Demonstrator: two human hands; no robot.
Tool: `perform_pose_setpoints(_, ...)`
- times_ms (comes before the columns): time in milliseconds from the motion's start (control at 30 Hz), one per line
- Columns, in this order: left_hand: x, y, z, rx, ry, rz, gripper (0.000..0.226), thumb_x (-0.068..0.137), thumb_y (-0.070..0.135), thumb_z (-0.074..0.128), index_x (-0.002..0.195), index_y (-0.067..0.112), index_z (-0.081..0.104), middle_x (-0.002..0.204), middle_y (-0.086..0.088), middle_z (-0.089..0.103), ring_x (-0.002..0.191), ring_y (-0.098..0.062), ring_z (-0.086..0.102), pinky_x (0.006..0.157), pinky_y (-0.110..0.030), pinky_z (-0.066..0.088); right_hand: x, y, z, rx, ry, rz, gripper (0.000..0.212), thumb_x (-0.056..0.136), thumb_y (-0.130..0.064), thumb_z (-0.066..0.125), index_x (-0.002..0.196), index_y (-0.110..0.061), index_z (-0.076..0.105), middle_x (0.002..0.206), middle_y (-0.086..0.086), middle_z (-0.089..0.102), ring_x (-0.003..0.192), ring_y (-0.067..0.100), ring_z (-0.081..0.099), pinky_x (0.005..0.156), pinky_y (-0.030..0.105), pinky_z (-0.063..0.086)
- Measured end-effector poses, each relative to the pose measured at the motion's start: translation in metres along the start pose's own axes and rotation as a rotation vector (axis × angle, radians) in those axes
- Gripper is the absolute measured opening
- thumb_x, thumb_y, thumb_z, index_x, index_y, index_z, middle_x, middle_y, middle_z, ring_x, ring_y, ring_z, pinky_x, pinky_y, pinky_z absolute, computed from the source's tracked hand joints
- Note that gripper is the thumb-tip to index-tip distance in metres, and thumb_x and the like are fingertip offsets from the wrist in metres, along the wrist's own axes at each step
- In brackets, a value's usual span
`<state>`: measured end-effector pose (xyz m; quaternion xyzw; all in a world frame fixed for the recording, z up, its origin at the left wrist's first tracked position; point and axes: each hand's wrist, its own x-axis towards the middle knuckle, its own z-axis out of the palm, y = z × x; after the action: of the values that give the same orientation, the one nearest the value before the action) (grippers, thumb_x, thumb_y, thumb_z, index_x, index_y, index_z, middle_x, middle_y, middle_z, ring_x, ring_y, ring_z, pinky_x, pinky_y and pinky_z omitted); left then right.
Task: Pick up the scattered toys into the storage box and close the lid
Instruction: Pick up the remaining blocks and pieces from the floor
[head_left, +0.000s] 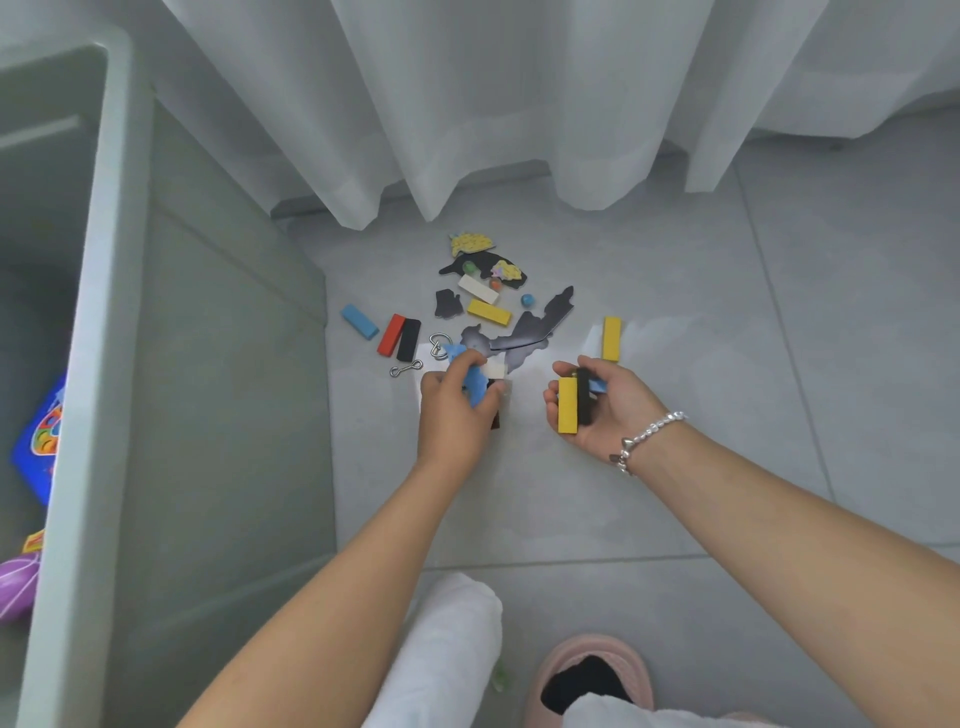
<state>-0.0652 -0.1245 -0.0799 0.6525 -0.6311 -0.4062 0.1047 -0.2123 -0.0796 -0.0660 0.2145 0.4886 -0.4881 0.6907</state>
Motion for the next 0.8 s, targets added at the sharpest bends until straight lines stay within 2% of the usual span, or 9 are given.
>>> perform_pose_setpoints(67, -0.008, 0.011, -0.003, -0.109, 0.036, -0.016, 0.022, 0.089, 0.035, 0.059, 0.110, 0.038, 0.051, 0.108, 0.003, 0.039, 0.081, -0.006, 0.050, 0.074, -0.029, 0.054, -0.006, -0.002, 0.002, -0.001, -0.006, -0.003, 0.031, 0.095, -0.027, 0.044, 0.080, -0.006, 0.061, 0.072, 0.010, 0.053, 0.065, 0.021, 0.054, 0.048, 0.023, 0.054)
perform_pose_setpoints(133, -0.017, 0.027, -0.012, -0.210, 0.069, -0.041, 0.020, 0.088, 0.035, 0.061, 0.104, 0.042, 0.052, 0.111, 0.004, 0.043, 0.088, -0.016, 0.057, 0.077, -0.040, 0.057, -0.014, -0.005, 0.009, -0.015, -0.023, -0.002, 0.031, 0.095, -0.028, 0.044, 0.079, -0.006, 0.060, 0.071, 0.010, 0.053, 0.064, 0.020, 0.054, 0.049, 0.022, 0.054)
perform_pose_setpoints(267, -0.044, 0.068, -0.056, -0.472, 0.156, -0.035, 0.015, 0.088, 0.027, 0.062, 0.101, 0.032, 0.056, 0.102, -0.003, 0.054, 0.064, -0.007, 0.056, 0.053, -0.025, 0.057, -0.041, -0.009, 0.042, -0.050, -0.099, 0.003, 0.031, 0.095, -0.028, 0.045, 0.079, -0.006, 0.059, 0.070, 0.010, 0.052, 0.062, 0.019, 0.054, 0.050, 0.023, 0.053)
perform_pose_setpoints(367, -0.076, 0.087, -0.109, -0.534, 0.228, 0.008, 0.017, 0.086, 0.029, 0.064, 0.103, 0.031, 0.060, 0.100, -0.012, 0.056, 0.050, -0.004, 0.054, 0.059, -0.032, 0.058, -0.073, -0.008, 0.081, -0.102, -0.202, 0.007, 0.033, 0.095, -0.030, 0.044, 0.078, -0.005, 0.059, 0.071, 0.011, 0.052, 0.064, 0.020, 0.053, 0.051, 0.023, 0.053)
perform_pose_setpoints(433, -0.101, 0.094, -0.147, -0.508, 0.307, 0.063, 0.016, 0.085, 0.033, 0.065, 0.100, 0.036, 0.060, 0.101, -0.014, 0.056, 0.051, -0.006, 0.056, 0.065, -0.038, 0.059, -0.098, 0.001, 0.111, -0.158, -0.283, 0.026, 0.034, 0.095, -0.030, 0.044, 0.079, -0.005, 0.059, 0.072, 0.011, 0.052, 0.064, 0.021, 0.053, 0.053, 0.024, 0.052)
perform_pose_setpoints(600, -0.154, 0.074, -0.225, -0.455, 0.561, 0.023, 0.022, 0.083, 0.036, 0.066, 0.103, 0.039, 0.059, 0.110, -0.013, 0.053, 0.084, -0.029, 0.062, 0.047, -0.017, 0.051, -0.158, 0.050, 0.186, -0.320, -0.479, 0.132, 0.035, 0.097, -0.031, 0.040, 0.082, -0.005, 0.058, 0.074, 0.012, 0.051, 0.064, 0.022, 0.053, 0.053, 0.024, 0.051)
perform_pose_setpoints(667, -0.168, 0.053, -0.244, -0.474, 0.643, -0.061, 0.023, 0.083, 0.038, 0.066, 0.105, 0.037, 0.058, 0.110, -0.014, 0.053, 0.081, -0.035, 0.063, 0.041, -0.014, 0.045, -0.176, 0.075, 0.210, -0.388, -0.527, 0.154, 0.034, 0.097, -0.032, 0.039, 0.085, -0.005, 0.055, 0.075, 0.012, 0.051, 0.065, 0.022, 0.052, 0.056, 0.029, 0.051)
perform_pose_setpoints(733, -0.178, 0.034, -0.254, -0.544, 0.693, -0.150, 0.025, 0.084, 0.040, 0.064, 0.106, 0.032, 0.058, 0.108, -0.014, 0.054, 0.074, -0.030, 0.061, 0.036, -0.011, 0.039, -0.186, 0.103, 0.228, -0.452, -0.541, 0.167, 0.034, 0.097, -0.035, 0.041, 0.094, -0.004, 0.054, 0.080, 0.013, 0.051, 0.068, 0.024, 0.053, 0.062, 0.033, 0.049)
perform_pose_setpoints(800, -0.183, 0.020, -0.258, -0.677, 0.709, -0.225, 0.024, 0.086, 0.041, 0.062, 0.106, 0.028, 0.057, 0.109, -0.011, 0.059, 0.074, -0.019, 0.060, 0.043, -0.015, 0.046, -0.189, 0.130, 0.240, -0.482, -0.544, 0.178, 0.040, 0.095, -0.037, 0.045, 0.112, -0.001, 0.051, 0.090, 0.013, 0.052, 0.076, 0.026, 0.055, 0.070, 0.034, 0.050)
